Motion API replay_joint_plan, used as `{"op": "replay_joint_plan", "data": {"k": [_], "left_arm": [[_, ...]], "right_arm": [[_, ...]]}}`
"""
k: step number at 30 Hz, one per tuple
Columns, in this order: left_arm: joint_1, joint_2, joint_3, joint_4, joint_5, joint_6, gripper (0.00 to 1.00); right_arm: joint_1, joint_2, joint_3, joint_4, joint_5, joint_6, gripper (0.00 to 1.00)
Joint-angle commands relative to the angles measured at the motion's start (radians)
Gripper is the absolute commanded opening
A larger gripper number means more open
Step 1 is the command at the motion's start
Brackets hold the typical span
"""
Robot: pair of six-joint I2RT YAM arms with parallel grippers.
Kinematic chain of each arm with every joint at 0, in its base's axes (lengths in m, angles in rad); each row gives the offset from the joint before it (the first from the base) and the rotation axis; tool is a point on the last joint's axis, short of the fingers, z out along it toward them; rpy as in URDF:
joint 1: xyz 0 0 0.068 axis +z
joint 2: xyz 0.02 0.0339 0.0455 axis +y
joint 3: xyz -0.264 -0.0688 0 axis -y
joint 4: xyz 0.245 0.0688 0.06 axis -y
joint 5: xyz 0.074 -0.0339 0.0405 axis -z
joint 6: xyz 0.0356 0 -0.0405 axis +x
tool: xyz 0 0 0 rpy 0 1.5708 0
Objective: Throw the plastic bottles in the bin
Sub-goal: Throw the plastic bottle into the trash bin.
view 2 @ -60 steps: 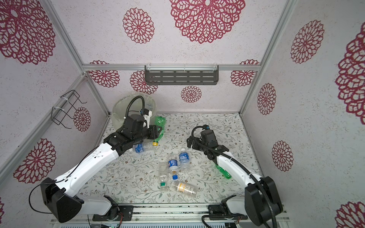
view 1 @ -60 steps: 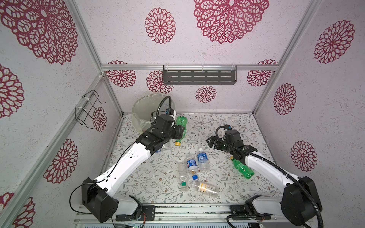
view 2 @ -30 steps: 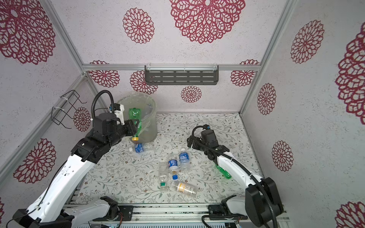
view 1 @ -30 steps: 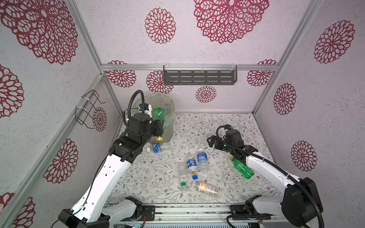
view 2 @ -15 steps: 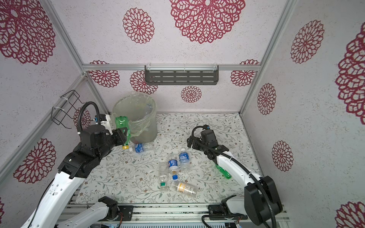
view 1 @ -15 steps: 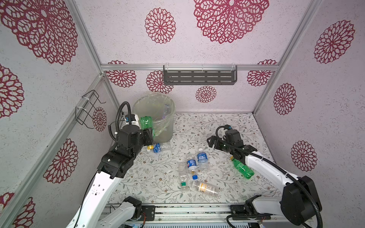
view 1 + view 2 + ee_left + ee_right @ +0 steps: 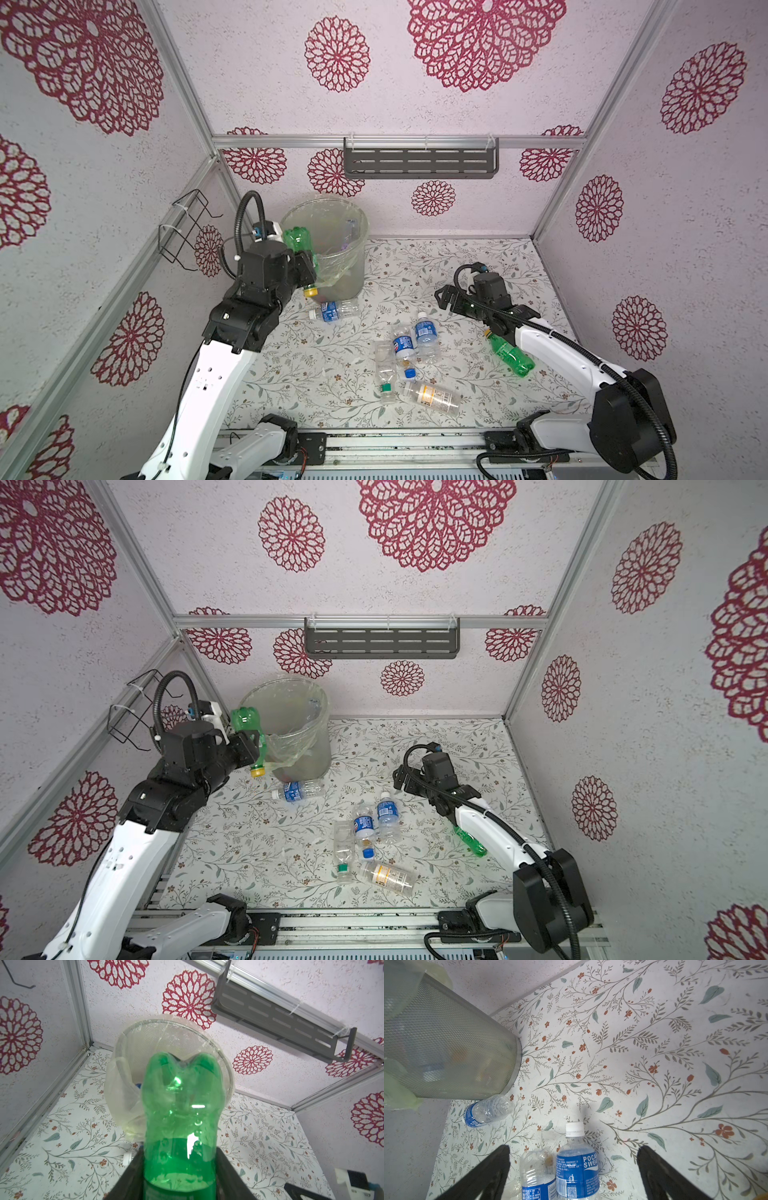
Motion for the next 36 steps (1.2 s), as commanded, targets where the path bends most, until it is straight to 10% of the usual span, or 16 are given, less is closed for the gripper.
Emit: {"op": "replay_joint_plan", "data": {"k": [1,5,36], "left_arm": [[0.087,0.153,0.144,0.044,0.089,0.023,0.51],[0.171,0.360,0.421,-0.071,0.216,-0.016,0.98],[0.169,0.075,0.027,0.170,0.408,0.041,0.97]], "right_arm": [[-0.006,-0.008,0.009,0.030,-0.006,0.018,0.99],[-0.006,-0.011,0.017,0.022,-0.004,0.020,0.99],[-0.025,-0.013,0.143,-0.268,0.199,-0.021,0.99]]}}
